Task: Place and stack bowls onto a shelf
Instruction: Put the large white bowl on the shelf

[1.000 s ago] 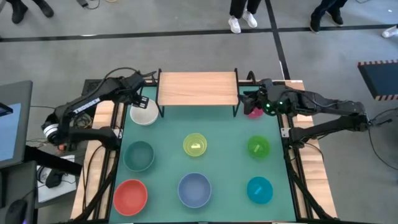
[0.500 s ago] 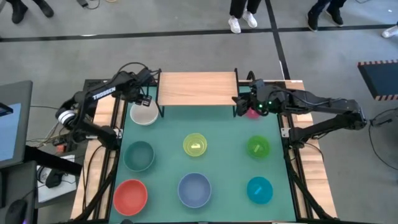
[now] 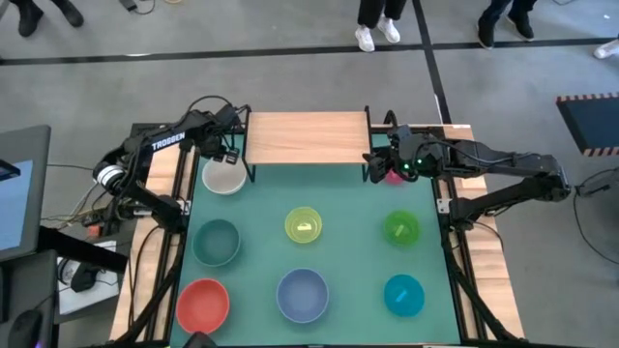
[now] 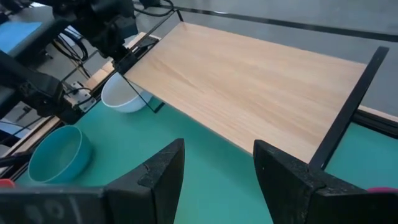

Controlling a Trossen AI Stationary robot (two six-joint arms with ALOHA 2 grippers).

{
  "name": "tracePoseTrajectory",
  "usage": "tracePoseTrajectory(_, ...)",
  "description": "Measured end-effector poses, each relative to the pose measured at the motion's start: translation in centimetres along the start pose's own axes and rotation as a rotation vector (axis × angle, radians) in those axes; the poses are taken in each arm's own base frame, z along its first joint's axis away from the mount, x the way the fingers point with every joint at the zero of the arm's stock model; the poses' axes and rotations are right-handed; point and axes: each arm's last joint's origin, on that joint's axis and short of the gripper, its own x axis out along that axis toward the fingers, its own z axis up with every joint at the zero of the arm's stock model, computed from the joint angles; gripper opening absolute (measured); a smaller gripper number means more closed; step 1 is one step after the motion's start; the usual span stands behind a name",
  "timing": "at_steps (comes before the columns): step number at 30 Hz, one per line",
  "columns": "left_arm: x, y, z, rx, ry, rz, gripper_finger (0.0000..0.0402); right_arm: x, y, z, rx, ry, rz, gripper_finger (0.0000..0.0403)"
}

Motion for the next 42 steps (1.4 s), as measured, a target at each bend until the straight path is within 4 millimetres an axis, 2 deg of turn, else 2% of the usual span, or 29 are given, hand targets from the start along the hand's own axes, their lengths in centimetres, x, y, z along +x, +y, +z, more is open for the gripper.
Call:
tracePoseTrajectory(5, 1.6, 0.0, -1.2, 0.010, 0.046, 0.017, 0.0091, 0.0, 0.0, 0.0, -0.002, 0.003, -0.002, 0.0219)
tracePoseTrajectory(10, 1.9, -0.1, -1.3, 0.001, 0.039, 0.014, 0.0088, 0.0, 0.0, 0.0, -0.007, 0.003, -0.003, 0.0219)
tracePoseTrajectory(18, 1.7, 0.0, -1.3, 0.012, 0.031, 0.003, 0.0016, 0.0, -0.1, -0.1, -0.015, 0.011, -0.011, 0.0217)
tracePoseTrajectory(23, 1.3, 0.1, -1.4, 0.023, 0.019, -0.005, 0.0011, 0.0, -0.3, -0.3, -0.023, 0.033, -0.031, 0.0201)
tracePoseTrajectory(33, -0.8, 1.0, -2.5, 0.026, -0.024, -0.022, 0.0000, 0.2, -0.4, -0.6, -0.039, 0.056, -0.054, 0.0181)
tracePoseTrajectory(42, -4.8, 3.3, -6.4, -0.005, -0.090, 0.045, 0.0001, 1.1, -0.1, -1.1, -0.060, 0.114, -0.046, 0.0172)
